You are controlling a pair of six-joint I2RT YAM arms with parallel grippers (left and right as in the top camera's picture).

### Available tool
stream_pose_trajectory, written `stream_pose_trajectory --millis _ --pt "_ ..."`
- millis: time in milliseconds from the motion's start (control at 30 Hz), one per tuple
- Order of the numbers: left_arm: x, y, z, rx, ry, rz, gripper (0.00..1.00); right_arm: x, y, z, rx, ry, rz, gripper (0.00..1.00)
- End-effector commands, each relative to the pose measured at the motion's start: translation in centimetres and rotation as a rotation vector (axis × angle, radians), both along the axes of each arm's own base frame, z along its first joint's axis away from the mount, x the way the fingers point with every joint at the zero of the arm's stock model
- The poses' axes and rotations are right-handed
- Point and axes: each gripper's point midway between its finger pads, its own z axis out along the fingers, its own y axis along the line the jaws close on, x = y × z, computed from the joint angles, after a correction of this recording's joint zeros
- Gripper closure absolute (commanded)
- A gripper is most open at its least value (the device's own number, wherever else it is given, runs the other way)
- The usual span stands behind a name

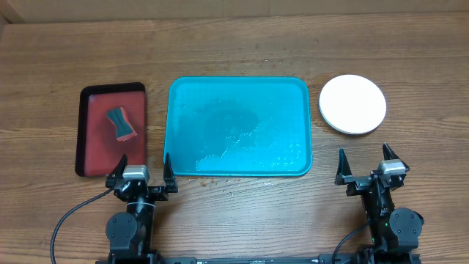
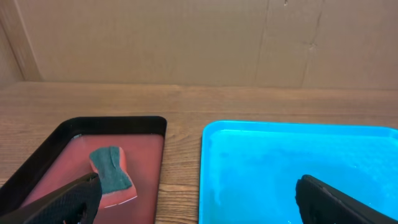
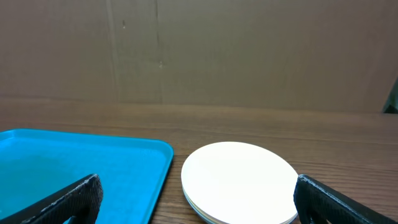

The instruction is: Clean dirty plates on tray and stack at the side

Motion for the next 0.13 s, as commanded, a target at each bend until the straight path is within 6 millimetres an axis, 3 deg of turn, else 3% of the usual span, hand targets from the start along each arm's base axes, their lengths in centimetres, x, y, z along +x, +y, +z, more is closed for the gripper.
stream_pose_trajectory --millis 0,100 --pt "-0.02 0.12 0.00 0.027 -0.004 0.005 0.00 0.00 0.03 -0.14 0.003 -0.005 0.000 0.00" --pt "-0.02 0.12 -0.01 0.027 -0.004 0.005 0.00 0.00 0.03 -0.14 0.003 -0.005 0.000 0.00"
